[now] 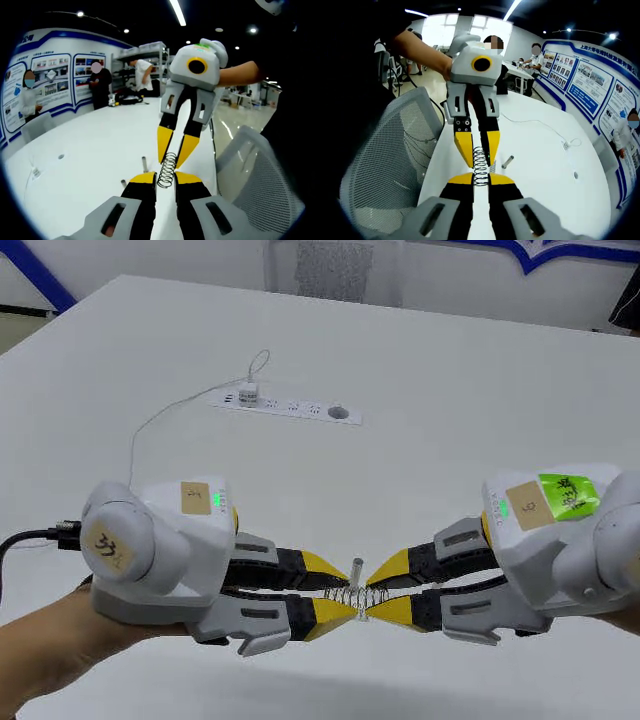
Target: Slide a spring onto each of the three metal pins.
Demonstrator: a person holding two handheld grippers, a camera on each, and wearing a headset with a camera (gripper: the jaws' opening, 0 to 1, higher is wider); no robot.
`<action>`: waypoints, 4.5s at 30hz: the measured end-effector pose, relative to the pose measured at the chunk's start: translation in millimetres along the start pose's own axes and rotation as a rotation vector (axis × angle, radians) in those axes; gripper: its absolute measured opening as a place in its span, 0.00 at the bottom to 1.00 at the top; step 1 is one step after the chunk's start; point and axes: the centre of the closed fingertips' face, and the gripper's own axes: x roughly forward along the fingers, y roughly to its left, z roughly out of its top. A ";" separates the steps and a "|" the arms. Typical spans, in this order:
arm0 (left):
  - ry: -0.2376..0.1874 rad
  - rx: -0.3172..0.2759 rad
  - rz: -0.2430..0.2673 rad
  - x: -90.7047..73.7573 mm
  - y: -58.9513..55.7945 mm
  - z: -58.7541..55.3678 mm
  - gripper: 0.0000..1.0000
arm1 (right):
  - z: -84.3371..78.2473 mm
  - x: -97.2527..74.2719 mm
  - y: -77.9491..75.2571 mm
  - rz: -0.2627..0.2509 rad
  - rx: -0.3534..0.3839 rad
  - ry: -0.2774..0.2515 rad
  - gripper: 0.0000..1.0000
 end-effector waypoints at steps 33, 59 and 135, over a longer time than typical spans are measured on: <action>-0.011 0.084 -0.038 -3.8 -4.9 4.9 0.10 | 4.8 -8.8 -0.6 0.022 0.042 -0.055 0.11; -0.009 0.066 -0.005 -5.6 0.5 6.3 0.10 | 50.6 -16.1 -8.7 0.027 0.198 -0.247 0.11; 0.055 -0.053 0.253 -49.7 60.8 -18.0 0.90 | -44.2 -52.8 -98.5 -0.392 0.425 -0.184 0.11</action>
